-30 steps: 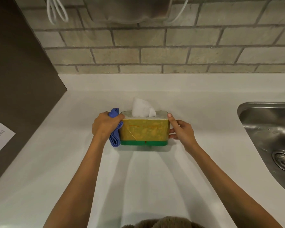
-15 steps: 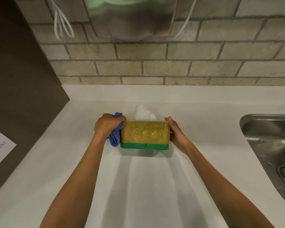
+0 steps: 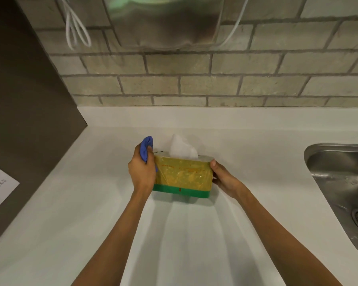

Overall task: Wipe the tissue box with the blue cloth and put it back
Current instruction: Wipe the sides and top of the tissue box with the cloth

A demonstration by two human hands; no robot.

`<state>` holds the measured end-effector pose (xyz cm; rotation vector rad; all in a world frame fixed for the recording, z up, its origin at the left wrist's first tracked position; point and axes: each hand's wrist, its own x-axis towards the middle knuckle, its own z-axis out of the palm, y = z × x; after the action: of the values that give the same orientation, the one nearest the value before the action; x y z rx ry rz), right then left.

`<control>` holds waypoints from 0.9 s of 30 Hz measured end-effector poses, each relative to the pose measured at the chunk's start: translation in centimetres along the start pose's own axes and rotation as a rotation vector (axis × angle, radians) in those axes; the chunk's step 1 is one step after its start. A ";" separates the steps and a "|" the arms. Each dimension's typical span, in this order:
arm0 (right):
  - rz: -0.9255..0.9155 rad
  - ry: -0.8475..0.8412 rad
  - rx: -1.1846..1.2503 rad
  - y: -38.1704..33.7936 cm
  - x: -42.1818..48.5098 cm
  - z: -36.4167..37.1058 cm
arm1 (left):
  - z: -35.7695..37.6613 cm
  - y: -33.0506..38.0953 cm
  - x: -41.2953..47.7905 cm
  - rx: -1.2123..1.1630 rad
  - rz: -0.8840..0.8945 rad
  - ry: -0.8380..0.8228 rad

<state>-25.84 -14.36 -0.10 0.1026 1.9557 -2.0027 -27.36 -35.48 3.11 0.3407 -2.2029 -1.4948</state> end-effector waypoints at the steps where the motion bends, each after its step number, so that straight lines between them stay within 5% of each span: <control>1: -0.001 -0.012 -0.007 -0.1 -0.1 -0.1 | 0.0 -0.1 0.0 -0.019 -0.001 0.001; 6: 0.016 -0.011 -0.008 -0.4 0.0 -0.5 | -0.6 -0.2 -0.1 -0.110 -0.015 0.001; 10: 0.024 0.020 0.004 -0.6 0.1 -0.4 | -1.6 0.3 -1.3 -0.143 0.221 -0.044; 15: 0.028 0.005 0.057 -0.7 0.1 0.0 | -1.5 -0.6 -3.6 0.215 0.464 -0.245; 22: 0.043 -0.007 0.012 -0.5 0.5 -0.2 | 0.0 0.1 -4.5 0.327 0.386 -0.157; 27: 0.049 0.060 0.026 -0.1 1.0 -0.5 | 0.6 -0.9 -5.9 0.488 0.629 -0.161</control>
<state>-26.90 -14.03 -0.36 0.2173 1.9440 -2.0164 -22.57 -32.68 0.74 -0.3210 -2.4599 -0.6667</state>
